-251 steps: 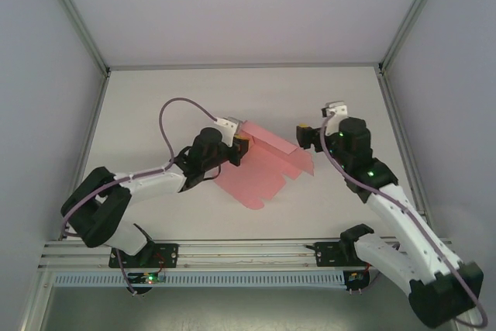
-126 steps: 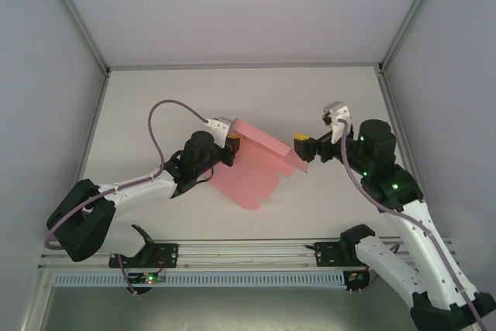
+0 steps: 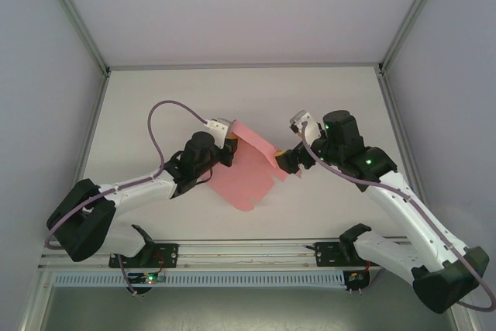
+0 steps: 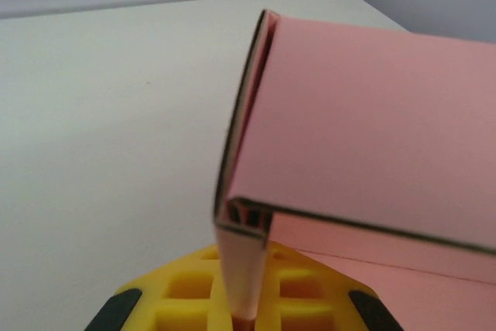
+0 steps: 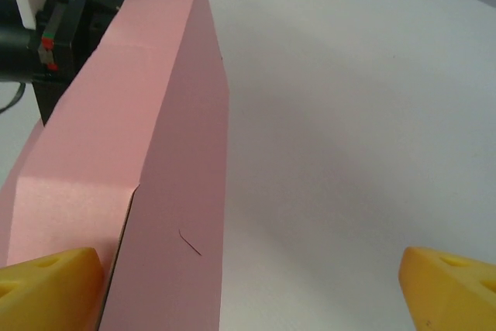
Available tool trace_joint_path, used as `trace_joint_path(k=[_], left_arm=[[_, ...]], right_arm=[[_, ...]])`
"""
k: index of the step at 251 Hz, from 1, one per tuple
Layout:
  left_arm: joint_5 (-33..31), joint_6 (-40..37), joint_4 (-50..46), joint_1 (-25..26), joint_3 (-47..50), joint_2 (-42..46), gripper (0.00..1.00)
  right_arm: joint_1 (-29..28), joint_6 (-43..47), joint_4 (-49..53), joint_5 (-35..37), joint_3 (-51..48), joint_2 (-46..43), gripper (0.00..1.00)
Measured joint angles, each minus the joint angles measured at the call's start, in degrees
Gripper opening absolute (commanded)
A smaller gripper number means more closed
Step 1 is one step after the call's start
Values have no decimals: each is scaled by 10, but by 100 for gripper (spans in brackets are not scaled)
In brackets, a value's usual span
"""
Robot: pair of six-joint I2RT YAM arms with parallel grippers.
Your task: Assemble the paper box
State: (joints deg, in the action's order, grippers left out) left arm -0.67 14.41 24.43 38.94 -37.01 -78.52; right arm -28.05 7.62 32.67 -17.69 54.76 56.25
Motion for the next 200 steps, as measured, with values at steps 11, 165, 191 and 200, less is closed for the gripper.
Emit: trace_joint_path(k=[11,165,191,200], left_arm=[[2,6,-1,0,-2,-6,0],[26,81,-5,-13,-30,-73,0],[18,88,-3,-13,-40,-73,0],[15,89,-2,-12,-43,-73,0]], right_arm=[[-5,4,3,5,1,10,98],[-171,-58,-295,468,-97,59,98],[-183,-57,-303,520,-92,63,98],[-183,-57,-298,526,-87,63,98]])
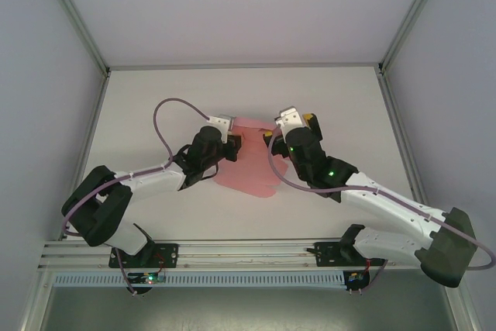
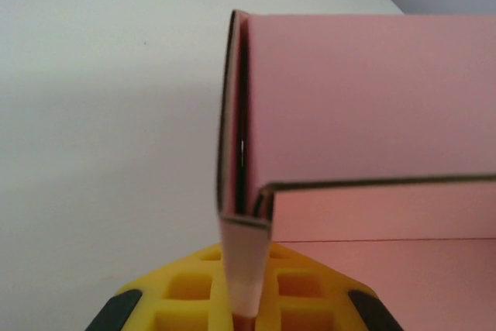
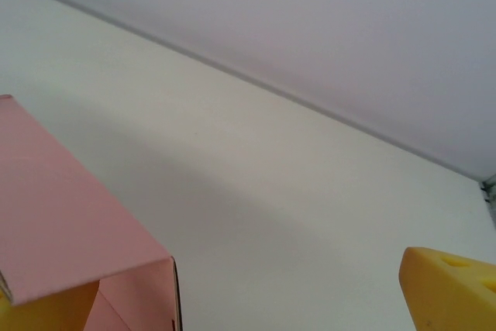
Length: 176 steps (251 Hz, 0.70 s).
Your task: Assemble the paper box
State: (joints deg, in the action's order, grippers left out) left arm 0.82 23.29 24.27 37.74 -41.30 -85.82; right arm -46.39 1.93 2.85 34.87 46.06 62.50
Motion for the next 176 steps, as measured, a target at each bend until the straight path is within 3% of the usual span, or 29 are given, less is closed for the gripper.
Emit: trace_joint_path(k=[37,85,123,176], left_arm=[[-25,14,1,4,-4,5,0],[-58,38,-8,0,-4,28,0],[-71,67,-8,-5,-4,55,0],[-59,74,-8,-7,-3,75,0]], right_arm=[[1,-1,53,0,12,-42,98],[9,-28,136,-17,11,-198,98],[52,-77,159,-50,-31,-317,98],[130,-119,176,-167,-94,-313,98]])
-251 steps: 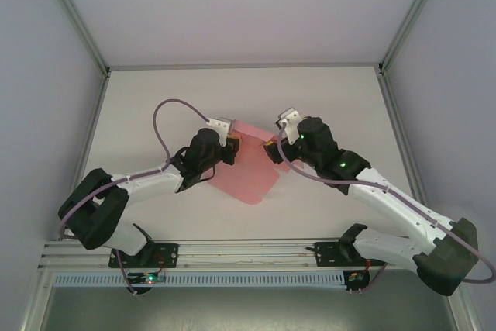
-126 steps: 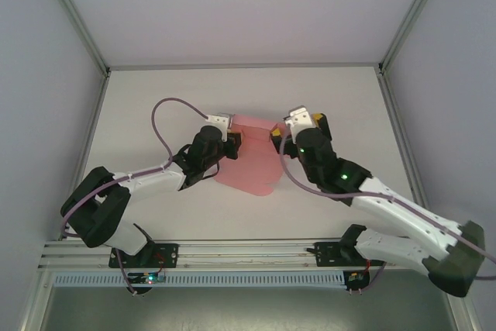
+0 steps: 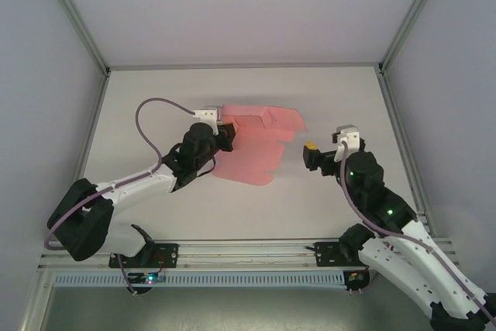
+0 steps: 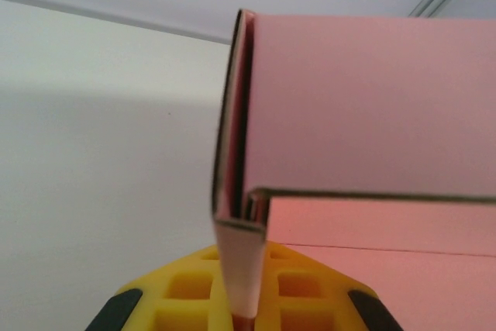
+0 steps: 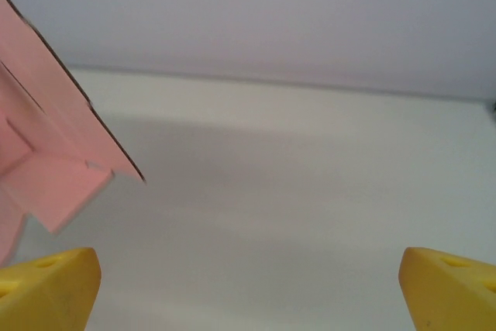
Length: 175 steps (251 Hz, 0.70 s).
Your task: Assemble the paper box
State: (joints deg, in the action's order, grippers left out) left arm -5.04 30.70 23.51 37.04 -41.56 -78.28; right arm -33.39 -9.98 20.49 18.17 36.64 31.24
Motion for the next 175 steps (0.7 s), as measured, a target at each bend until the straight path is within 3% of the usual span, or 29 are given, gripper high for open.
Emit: trace_joint_path(k=[80,175], left_arm=[[40,-12,0,0,9,10,0],[47,-46,16,0,14,10,0]], right_arm=[[10,8,-31,-69,7,118,98],[10,44,25,-71,50,121,98]])
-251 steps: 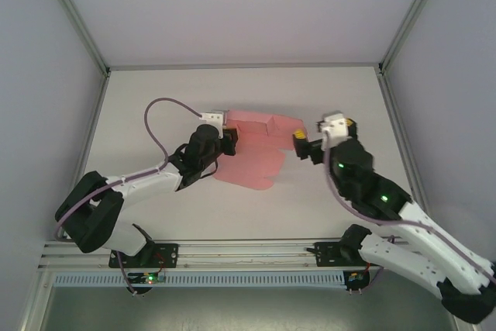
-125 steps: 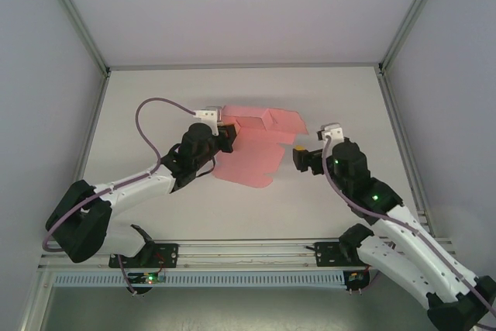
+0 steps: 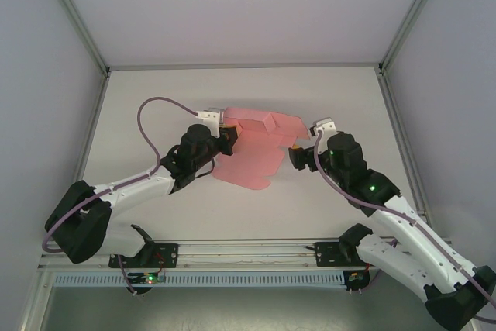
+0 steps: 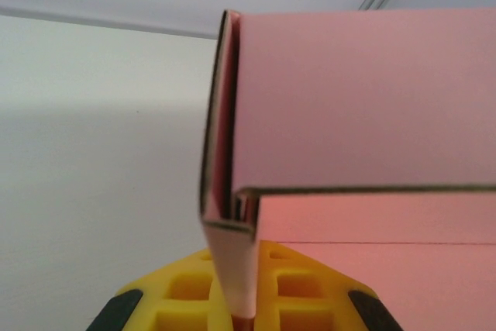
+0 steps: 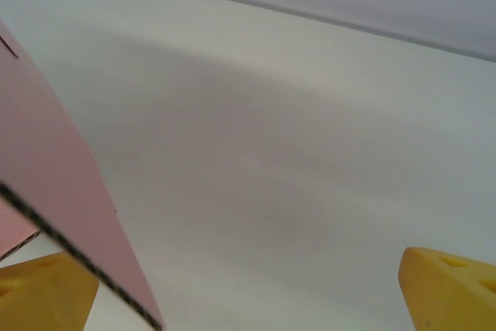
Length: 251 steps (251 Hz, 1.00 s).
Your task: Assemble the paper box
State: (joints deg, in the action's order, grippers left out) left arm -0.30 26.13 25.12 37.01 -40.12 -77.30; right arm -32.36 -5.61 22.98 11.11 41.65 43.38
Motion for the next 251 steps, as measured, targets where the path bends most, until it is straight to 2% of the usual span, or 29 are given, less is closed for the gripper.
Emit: trace_joint_path(k=[42,133,199,251], left_arm=[[-3,-2,0,0,0,-2,0],[24,-16,0,-6,0,-25,0],[65,-25,0,-7,-3,-48,0],[71,18,5,-8,-16,-61,0]], right_arm=[[0,3,27,5,0,-17,98],[2,27,2,4,3,7,98],[3,30,-53,-30,14,70,98],[-10,30,-145,-11,-19,81,98]])
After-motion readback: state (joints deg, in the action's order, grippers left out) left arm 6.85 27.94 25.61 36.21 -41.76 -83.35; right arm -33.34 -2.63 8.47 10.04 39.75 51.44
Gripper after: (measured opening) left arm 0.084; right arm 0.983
